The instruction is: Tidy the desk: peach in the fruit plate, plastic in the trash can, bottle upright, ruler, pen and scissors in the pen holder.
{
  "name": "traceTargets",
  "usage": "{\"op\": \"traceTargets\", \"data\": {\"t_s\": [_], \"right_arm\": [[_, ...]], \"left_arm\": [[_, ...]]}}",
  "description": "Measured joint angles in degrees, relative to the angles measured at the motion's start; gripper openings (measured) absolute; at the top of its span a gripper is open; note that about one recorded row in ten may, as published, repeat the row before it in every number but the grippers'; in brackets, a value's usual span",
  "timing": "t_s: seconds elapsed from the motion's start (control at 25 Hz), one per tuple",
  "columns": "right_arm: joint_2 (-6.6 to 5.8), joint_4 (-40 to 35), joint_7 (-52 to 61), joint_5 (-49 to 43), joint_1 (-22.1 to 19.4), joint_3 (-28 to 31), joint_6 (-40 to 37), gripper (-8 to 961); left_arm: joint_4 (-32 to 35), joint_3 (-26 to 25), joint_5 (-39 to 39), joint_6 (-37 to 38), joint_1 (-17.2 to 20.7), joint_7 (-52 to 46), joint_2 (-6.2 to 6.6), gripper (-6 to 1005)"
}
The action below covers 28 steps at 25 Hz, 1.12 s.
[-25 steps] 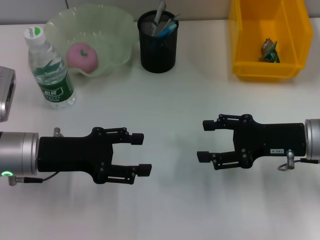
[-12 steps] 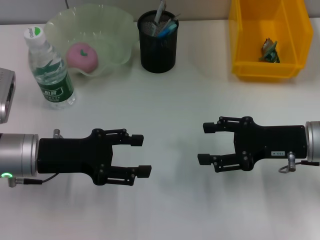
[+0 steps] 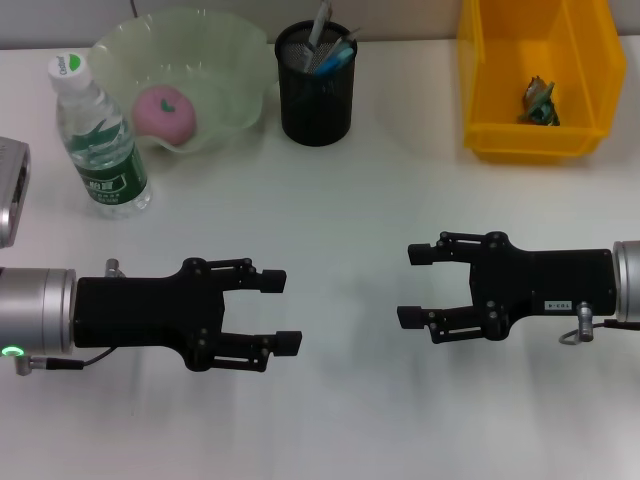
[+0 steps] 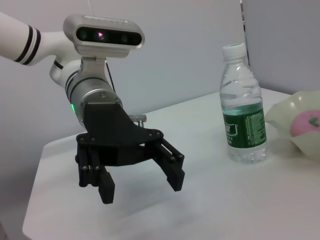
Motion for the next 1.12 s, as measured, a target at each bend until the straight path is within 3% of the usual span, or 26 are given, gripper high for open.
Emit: {"op": "traceTargets", "data": {"t_s": [1.12], "right_arm": [[-0.15, -0.1, 0.8, 0.0, 0.5, 0.0, 0.0, 829]], "left_arm": [[0.0, -0.3, 0.0, 0.9, 0.0, 0.0, -0.09, 805]]}}
